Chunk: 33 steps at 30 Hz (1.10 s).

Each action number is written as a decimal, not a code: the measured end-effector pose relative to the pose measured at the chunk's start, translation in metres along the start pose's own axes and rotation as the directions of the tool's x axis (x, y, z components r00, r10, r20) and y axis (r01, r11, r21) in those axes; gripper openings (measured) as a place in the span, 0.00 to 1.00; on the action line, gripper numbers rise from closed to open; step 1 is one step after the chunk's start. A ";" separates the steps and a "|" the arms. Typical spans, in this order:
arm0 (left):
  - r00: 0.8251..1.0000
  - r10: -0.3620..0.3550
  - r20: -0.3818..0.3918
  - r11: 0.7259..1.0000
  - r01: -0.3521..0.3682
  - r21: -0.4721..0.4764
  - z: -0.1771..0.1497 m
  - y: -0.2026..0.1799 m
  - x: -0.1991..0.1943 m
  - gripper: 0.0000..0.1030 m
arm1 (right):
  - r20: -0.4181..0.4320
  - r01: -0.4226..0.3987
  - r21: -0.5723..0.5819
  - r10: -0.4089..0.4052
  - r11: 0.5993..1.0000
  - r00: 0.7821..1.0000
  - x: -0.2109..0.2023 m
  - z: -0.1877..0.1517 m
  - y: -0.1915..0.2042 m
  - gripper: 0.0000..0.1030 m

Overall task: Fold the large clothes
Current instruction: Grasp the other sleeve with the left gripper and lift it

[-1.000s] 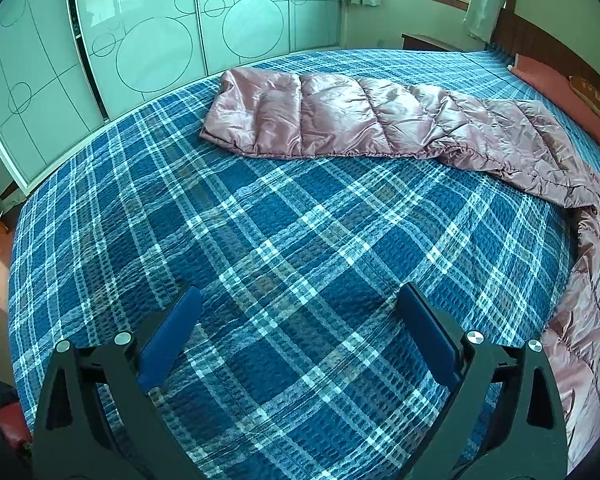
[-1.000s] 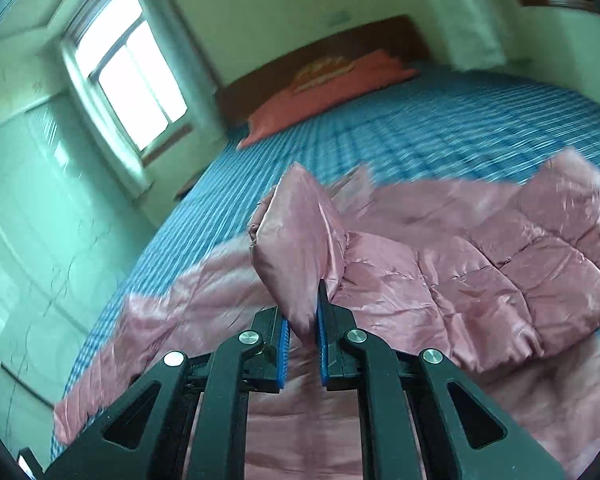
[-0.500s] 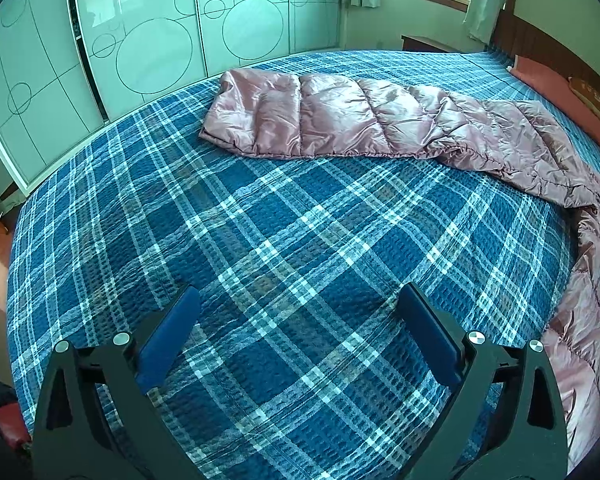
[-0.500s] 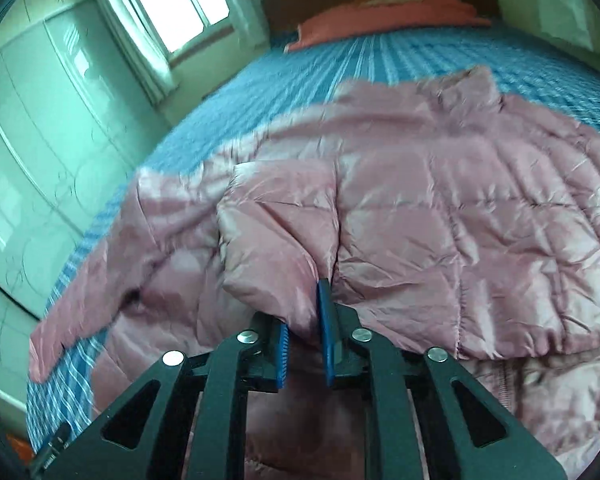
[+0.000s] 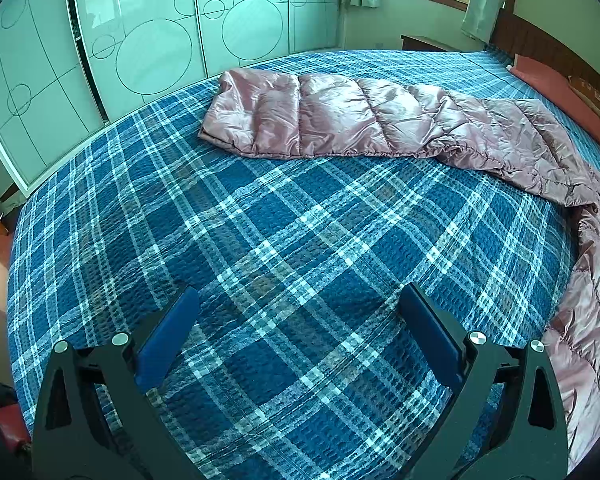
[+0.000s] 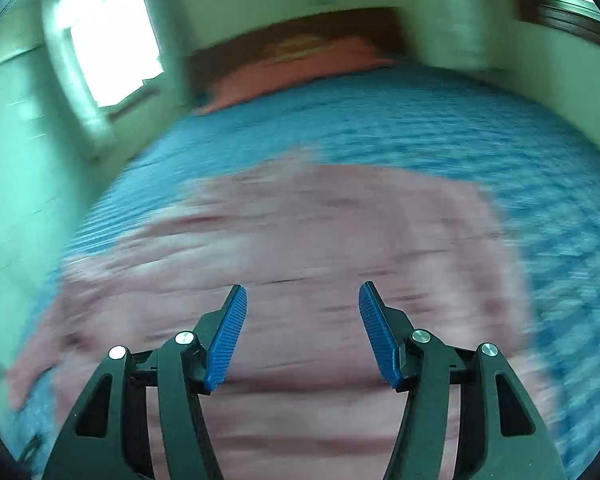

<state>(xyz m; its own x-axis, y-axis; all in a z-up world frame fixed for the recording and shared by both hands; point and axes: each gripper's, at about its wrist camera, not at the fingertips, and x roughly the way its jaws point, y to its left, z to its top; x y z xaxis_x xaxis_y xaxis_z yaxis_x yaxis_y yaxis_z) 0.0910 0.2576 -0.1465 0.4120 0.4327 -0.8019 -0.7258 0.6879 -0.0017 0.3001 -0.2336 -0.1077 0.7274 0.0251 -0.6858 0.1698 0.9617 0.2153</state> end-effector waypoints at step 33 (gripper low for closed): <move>0.982 -0.184 0.041 0.973 0.188 -0.132 0.015 0.037 0.007 0.98 | -0.097 0.108 -0.147 -0.123 0.983 0.988 0.072 -0.038 0.042 0.61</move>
<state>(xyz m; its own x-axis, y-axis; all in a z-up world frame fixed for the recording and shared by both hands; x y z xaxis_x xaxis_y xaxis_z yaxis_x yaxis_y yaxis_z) 0.0751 0.2951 -0.1428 0.5607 0.3219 -0.7629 -0.7018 0.6737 -0.2315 0.3348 -0.1807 -0.1742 0.6331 -0.0667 -0.7712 0.1479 0.9884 0.0359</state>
